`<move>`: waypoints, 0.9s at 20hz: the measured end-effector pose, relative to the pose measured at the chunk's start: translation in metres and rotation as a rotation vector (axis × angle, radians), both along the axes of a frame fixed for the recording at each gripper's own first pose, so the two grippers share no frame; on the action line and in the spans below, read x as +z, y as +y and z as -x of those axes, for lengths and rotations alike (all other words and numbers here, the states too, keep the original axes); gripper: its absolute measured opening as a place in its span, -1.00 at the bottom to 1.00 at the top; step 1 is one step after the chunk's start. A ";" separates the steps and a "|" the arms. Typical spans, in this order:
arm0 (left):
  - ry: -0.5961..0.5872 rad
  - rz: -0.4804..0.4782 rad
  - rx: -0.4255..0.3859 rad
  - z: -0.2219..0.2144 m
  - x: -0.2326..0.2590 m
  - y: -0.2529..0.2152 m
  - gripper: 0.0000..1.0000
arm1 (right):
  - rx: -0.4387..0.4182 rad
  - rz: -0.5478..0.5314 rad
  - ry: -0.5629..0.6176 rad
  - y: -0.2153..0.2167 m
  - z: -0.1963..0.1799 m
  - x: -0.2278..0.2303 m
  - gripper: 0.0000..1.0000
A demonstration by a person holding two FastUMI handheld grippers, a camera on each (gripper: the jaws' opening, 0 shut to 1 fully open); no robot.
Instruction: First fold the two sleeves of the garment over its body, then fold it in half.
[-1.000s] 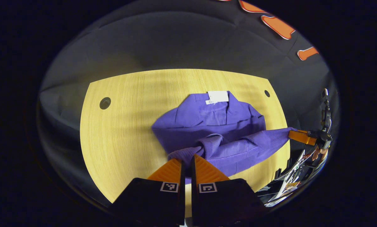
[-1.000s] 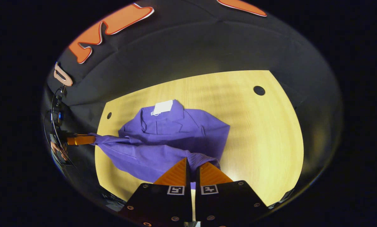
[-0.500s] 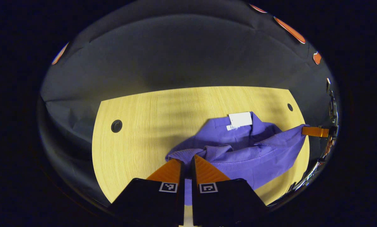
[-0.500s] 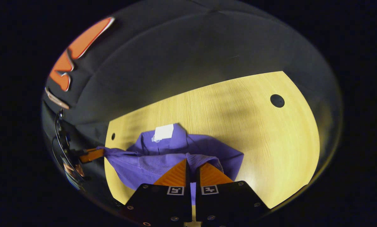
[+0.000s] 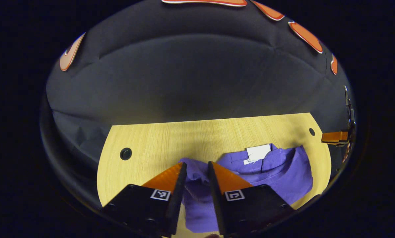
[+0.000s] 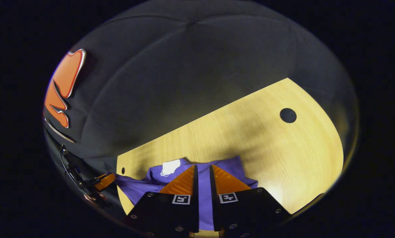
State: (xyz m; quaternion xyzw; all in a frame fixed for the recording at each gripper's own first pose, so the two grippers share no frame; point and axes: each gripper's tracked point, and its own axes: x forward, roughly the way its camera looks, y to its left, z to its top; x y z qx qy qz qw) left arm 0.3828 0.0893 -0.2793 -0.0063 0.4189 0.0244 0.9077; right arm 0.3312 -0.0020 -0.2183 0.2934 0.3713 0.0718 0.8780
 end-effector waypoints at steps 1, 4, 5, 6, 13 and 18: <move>-0.067 -0.070 0.036 -0.011 0.008 0.016 0.07 | -0.001 0.016 -0.011 -0.006 0.004 0.004 -0.66; -0.133 -0.148 0.019 -0.014 0.029 0.027 0.58 | 0.014 0.062 -0.049 -0.015 0.016 0.013 -0.57; -0.148 -0.141 0.028 -0.013 0.034 0.026 0.57 | 0.013 0.087 -0.065 -0.018 0.019 0.017 -0.53; -0.173 -0.118 0.042 -0.012 0.039 0.026 0.58 | 0.012 0.109 -0.092 -0.021 0.026 0.026 -0.52; -0.392 0.071 0.009 0.040 0.111 0.002 0.59 | 0.007 0.207 -0.302 -0.008 0.080 0.092 0.24; -0.522 0.074 -0.079 0.105 0.156 -0.027 0.63 | -0.005 0.272 -0.438 0.013 0.121 0.129 0.60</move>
